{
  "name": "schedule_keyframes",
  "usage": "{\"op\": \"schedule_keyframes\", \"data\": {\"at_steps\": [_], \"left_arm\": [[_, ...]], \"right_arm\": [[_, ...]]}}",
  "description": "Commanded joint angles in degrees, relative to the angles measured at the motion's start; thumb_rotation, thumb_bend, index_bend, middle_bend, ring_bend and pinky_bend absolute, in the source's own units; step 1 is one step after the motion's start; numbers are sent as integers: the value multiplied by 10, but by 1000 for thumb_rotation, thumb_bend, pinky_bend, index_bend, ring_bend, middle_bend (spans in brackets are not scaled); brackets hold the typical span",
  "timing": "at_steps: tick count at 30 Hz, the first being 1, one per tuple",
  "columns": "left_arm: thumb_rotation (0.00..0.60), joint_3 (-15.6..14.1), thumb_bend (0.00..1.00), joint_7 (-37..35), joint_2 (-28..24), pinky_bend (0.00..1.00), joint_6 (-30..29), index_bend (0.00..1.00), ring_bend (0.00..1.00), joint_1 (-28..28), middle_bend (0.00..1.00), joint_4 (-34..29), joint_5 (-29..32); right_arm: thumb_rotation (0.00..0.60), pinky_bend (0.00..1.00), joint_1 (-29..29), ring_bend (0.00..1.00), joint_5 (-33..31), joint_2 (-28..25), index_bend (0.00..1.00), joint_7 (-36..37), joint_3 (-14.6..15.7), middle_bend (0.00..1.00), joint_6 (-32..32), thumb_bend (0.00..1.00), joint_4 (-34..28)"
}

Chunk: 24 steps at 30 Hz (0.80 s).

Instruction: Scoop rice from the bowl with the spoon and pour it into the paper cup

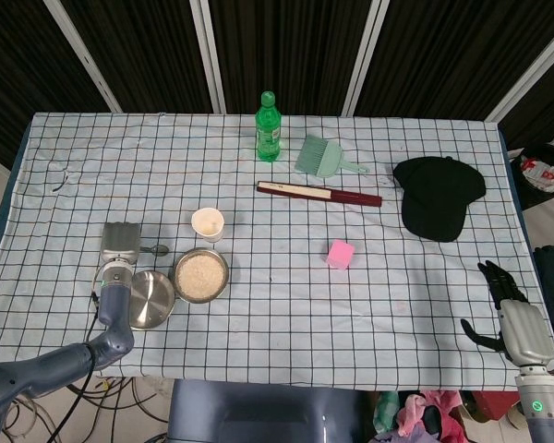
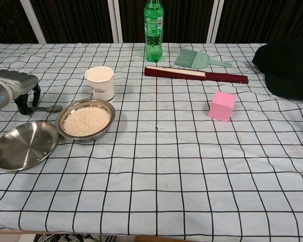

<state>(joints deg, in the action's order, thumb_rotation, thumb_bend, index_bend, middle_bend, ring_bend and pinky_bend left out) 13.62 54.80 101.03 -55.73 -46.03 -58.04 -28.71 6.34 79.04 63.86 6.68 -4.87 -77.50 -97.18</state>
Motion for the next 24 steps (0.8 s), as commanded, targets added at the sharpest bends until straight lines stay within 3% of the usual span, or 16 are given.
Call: {"op": "schedule_keyframes", "data": {"at_steps": [1,13,24], "left_arm": [[600,0,388,0,0,1000,-1,557,1000,0,1000,0,-1],[600,4,422,-10,-5,1000,-14,576,1000,0,1000,-13,-13],[600,22,469,-29,-35,1000,-65,670,1000,-2,1000,-80,-49]], "right_arm": [[600,194,0,0,0,0,0,0,0,0,0,254,0],[600,195,0,0,0,-1,0,1,0,0,0,253,-1],[600,194,0,0,1,-1,0,2,0,0,1,253,-1]]}}
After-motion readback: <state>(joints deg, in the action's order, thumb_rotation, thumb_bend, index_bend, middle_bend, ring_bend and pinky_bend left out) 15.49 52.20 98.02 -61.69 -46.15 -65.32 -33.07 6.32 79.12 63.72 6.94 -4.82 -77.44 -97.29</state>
